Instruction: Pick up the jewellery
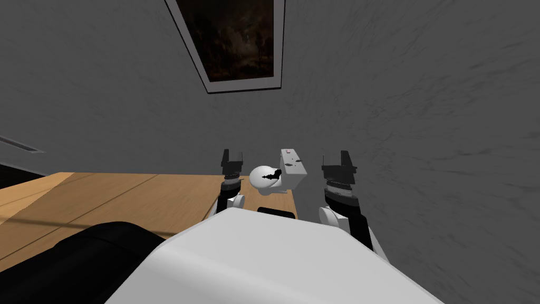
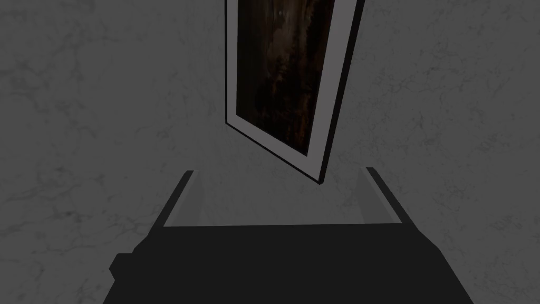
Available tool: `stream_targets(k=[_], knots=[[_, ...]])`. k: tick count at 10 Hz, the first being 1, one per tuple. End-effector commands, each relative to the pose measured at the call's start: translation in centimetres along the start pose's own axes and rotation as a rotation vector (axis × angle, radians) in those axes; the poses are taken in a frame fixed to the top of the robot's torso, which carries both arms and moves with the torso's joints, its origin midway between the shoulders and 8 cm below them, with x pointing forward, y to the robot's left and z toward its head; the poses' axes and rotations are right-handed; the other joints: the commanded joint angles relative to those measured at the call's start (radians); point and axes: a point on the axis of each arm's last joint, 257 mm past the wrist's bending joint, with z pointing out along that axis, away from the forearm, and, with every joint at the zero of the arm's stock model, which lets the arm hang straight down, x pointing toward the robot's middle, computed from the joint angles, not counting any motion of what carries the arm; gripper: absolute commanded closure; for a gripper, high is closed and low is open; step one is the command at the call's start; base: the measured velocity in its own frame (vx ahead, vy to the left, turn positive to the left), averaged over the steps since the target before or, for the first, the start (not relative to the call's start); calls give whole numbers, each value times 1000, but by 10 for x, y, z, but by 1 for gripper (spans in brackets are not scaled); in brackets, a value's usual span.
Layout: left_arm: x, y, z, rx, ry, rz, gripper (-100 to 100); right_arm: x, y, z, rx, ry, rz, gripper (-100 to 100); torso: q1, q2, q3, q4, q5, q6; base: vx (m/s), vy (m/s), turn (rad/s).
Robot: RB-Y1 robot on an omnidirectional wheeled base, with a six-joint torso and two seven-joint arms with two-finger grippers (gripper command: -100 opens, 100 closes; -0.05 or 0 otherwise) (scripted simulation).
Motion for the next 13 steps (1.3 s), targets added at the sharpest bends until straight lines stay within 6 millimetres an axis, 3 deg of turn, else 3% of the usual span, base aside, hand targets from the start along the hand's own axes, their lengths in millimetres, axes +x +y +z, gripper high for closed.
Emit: stream_targets(k=[1,7,13], knots=[[0,0,0,0,0,0,0,3,-15,-3,27,17,63,-100,0,0,0,0,0,0,18,-5,38],[0,0,0,0,0,0,0,7,-56,-12,101,12,266,-100,-1,-3,-2,-1,0,0,38,-12,34],[0,0,0,0,0,0,0,12,-117,-30,206,-50,555,-100,-1,-4,-2,-1,0,0,44,-18,46]])
